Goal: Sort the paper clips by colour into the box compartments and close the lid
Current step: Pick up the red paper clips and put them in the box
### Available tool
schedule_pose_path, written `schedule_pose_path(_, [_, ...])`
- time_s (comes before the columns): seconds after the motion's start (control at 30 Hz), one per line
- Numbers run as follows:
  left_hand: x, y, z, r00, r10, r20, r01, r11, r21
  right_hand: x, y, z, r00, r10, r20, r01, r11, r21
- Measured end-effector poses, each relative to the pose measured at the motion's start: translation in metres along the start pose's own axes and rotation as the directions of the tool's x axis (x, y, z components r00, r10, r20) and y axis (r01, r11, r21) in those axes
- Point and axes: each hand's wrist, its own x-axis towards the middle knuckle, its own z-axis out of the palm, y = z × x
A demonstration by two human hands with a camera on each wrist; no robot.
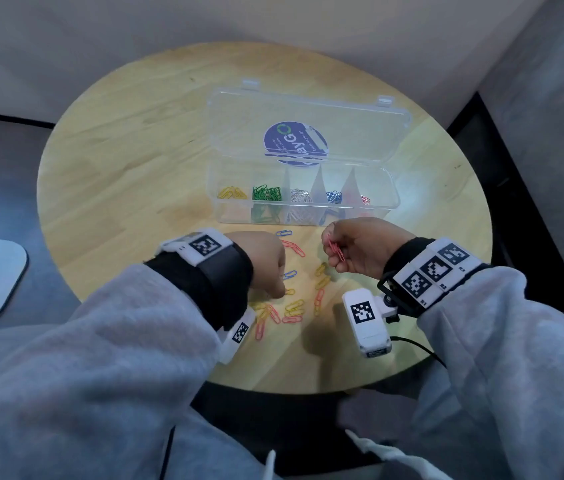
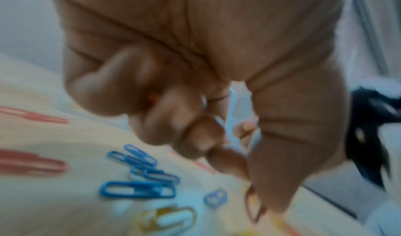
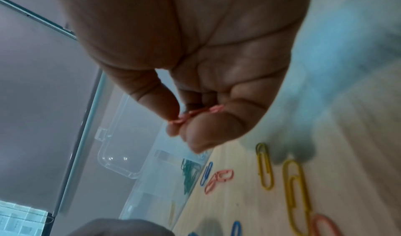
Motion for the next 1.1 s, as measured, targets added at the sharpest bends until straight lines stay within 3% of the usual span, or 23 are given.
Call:
schedule_pose_path(0.13, [-0.008, -0.016, -0.013, 0.998, 0.055, 0.005, -0.050, 0.936, -0.347, 0.002, -0.001, 0.002, 1.000, 0.029, 0.011, -0.030, 0.999, 0.022])
schedule_pose_path(0.27, [-0.012, -0.027, -0.018, 0.998, 0.060, -0.017, -0.057, 0.771, -0.635, 0.006, -0.004, 0.014, 0.999, 0.042, -0.027, -0.045, 0.986, -0.157])
schedule_pose_path(0.37, [-0.014, -0.032, -0.021, 0.998, 0.035, -0.058, -0.067, 0.614, -0.786, 0.011, -0.006, 0.018, 0.996, -0.057, -0.075, 0.031, 0.949, -0.312])
schedule_pose_path(0.43, [-0.017, -0.035, -0.024, 0.997, 0.013, -0.080, -0.075, 0.520, -0.851, 0.014, -0.007, 0.018, 0.987, -0.113, -0.116, 0.040, 0.862, -0.505])
schedule_pose_path(0.53, [-0.020, -0.038, -0.028, 0.995, -0.007, -0.104, -0.092, 0.416, -0.905, 0.016, -0.009, 0.023, 0.967, -0.195, -0.167, -0.014, 0.610, -0.792])
schedule_pose_path(0.6, [-0.023, -0.040, -0.031, 0.995, 0.008, -0.095, -0.092, 0.341, -0.935, 0.019, -0.011, 0.029, 0.957, -0.236, -0.167, -0.043, 0.456, -0.889])
schedule_pose_path(0.73, [-0.030, -0.042, -0.037, 0.998, 0.030, -0.061, -0.067, 0.246, -0.967, 0.026, -0.013, 0.044, 0.950, -0.263, -0.171, -0.068, 0.358, -0.931])
schedule_pose_path(0.8, [-0.029, -0.042, -0.039, 0.999, -0.011, -0.038, -0.033, 0.303, -0.952, 0.030, -0.013, 0.047, 0.948, -0.271, -0.168, -0.074, 0.325, -0.943])
schedule_pose_path(0.83, [-0.028, -0.043, -0.039, 0.999, -0.048, -0.024, -0.003, 0.391, -0.920, 0.031, -0.013, 0.048, 0.948, -0.271, -0.168, -0.080, 0.307, -0.948])
schedule_pose_path(0.9, [-0.024, -0.047, -0.036, 0.992, -0.125, -0.022, 0.068, 0.666, -0.743, 0.033, -0.013, 0.048, 0.948, -0.270, -0.167, -0.087, 0.282, -0.955])
schedule_pose_path(0.97, [-0.023, -0.054, -0.032, 0.974, -0.204, -0.100, 0.143, 0.892, -0.428, 0.032, -0.014, 0.048, 0.955, -0.252, -0.157, -0.082, 0.285, -0.955])
schedule_pose_path(1.03, [-0.025, -0.059, -0.027, 0.959, -0.238, -0.156, 0.198, 0.952, -0.233, 0.029, -0.015, 0.047, 0.962, -0.234, -0.144, -0.067, 0.309, -0.949])
schedule_pose_path(1.1, [-0.023, -0.060, -0.023, 0.962, -0.229, -0.146, 0.199, 0.960, -0.199, 0.027, -0.014, 0.046, 0.966, -0.216, -0.145, -0.065, 0.341, -0.938])
